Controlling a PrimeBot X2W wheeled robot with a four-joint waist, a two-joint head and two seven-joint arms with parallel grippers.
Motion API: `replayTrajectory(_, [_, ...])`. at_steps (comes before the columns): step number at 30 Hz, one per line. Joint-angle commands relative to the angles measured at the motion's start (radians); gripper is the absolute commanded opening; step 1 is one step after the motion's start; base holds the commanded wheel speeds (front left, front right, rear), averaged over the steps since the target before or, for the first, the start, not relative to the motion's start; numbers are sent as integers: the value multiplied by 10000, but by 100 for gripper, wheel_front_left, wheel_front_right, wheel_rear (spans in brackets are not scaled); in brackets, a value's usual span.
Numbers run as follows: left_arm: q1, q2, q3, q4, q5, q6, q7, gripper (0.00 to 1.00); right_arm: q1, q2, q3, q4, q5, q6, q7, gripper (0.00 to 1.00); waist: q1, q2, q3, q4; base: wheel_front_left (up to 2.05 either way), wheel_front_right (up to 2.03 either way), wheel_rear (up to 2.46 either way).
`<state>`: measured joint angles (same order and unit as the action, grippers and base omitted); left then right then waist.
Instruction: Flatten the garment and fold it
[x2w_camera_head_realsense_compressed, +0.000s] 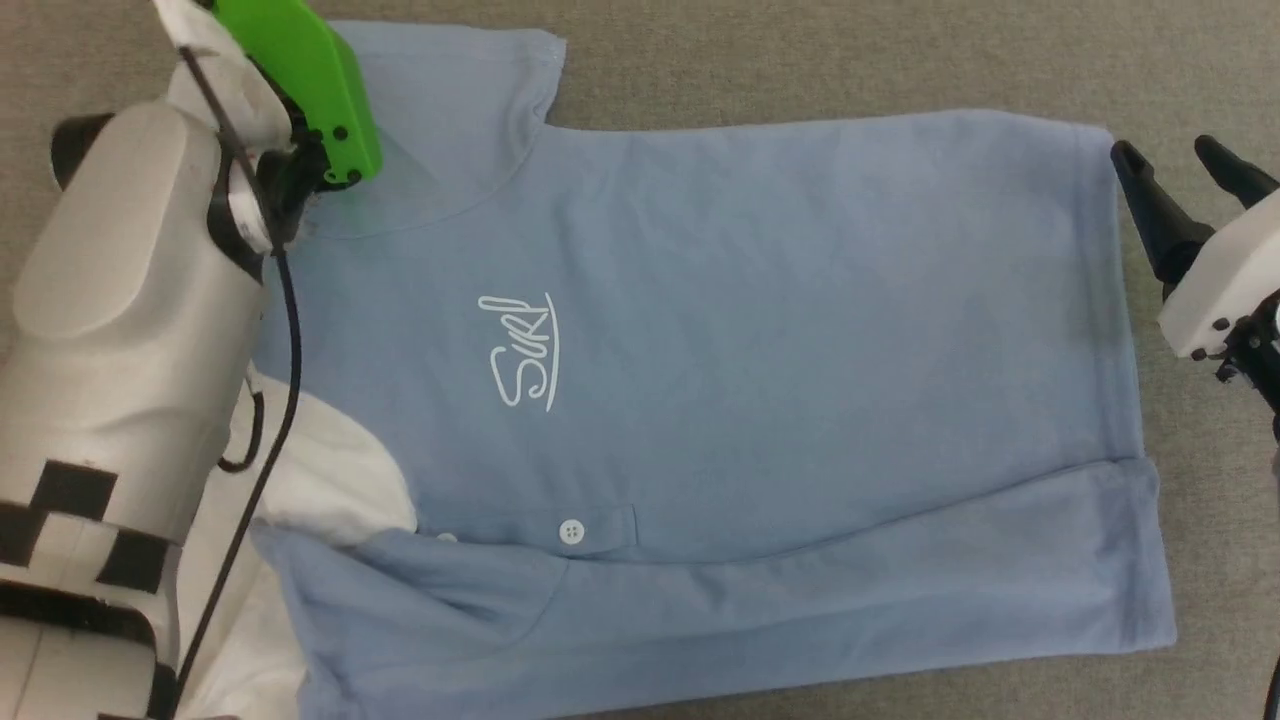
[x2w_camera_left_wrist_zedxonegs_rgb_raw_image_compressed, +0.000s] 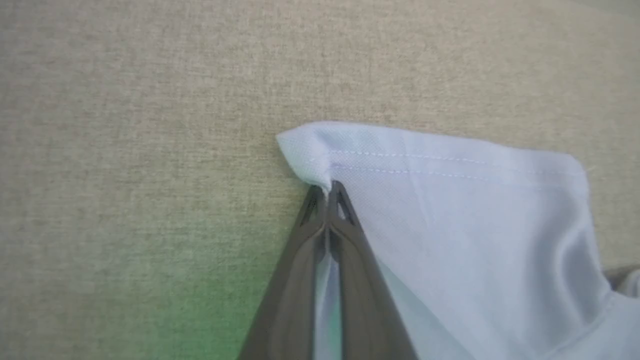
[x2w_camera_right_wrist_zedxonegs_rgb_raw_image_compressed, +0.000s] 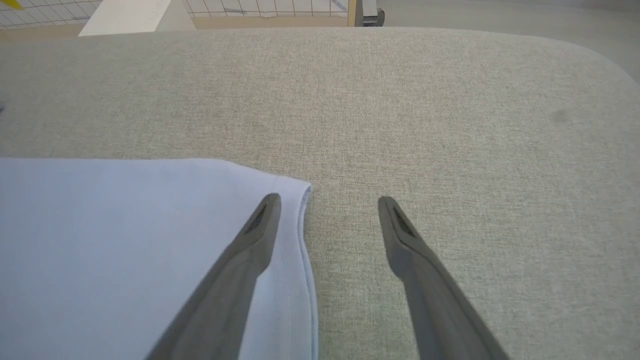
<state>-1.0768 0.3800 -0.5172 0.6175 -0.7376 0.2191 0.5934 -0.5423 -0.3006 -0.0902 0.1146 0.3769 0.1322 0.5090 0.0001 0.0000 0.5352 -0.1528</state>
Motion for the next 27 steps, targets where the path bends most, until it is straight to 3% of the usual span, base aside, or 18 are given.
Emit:
replayTrajectory(1, [465,-107,67,-58,-187,-208,-333,0,-50,-122,49,-25,-5,-15,119,100,-1,0,-255,235,0,0,0])
replayTrajectory(4, [632,-149,409,-561,-409,-486,-1190,0,-156,-382,175,-20,1,-15,548,100,-1,0,-506,463,0,0,0])
replayTrajectory(8, [1034,-117,668,-1561,-535,-660,-2004,0,-387,-766,391,272,-191,-15,1913,100,-1,0,-723,769,0,0,0])
replayTrajectory(17, [2545,236,740,-4535,-601,-242,-2272,0,-1295,-1142,806,931,-795,-15,3752,100,-1,0,-448,1409,0,0,0])
replayTrajectory(24, [3075,263,679,-5500,-679,76,-2107,0,-1420,-1233,1019,1572,-994,-15,4671,100,-1,0,-224,1703,0,0,0])
replayTrajectory(25, [3105,258,679,-5563,-692,90,-2111,0,-1433,-1226,989,1599,-977,-15,4695,44,-1,0,-221,1721,0,0,0])
replayTrajectory(26, [3124,265,683,-5600,-696,89,-2125,0,-1437,-1225,996,1605,-960,-15,4720,25,-1,0,-230,1730,0,0,0])
replayTrajectory(27, [3143,269,696,-5641,-707,83,-2155,0,-1452,-1231,1000,1573,-917,-15,4689,0,-1,0,-260,1739,0,0,0])
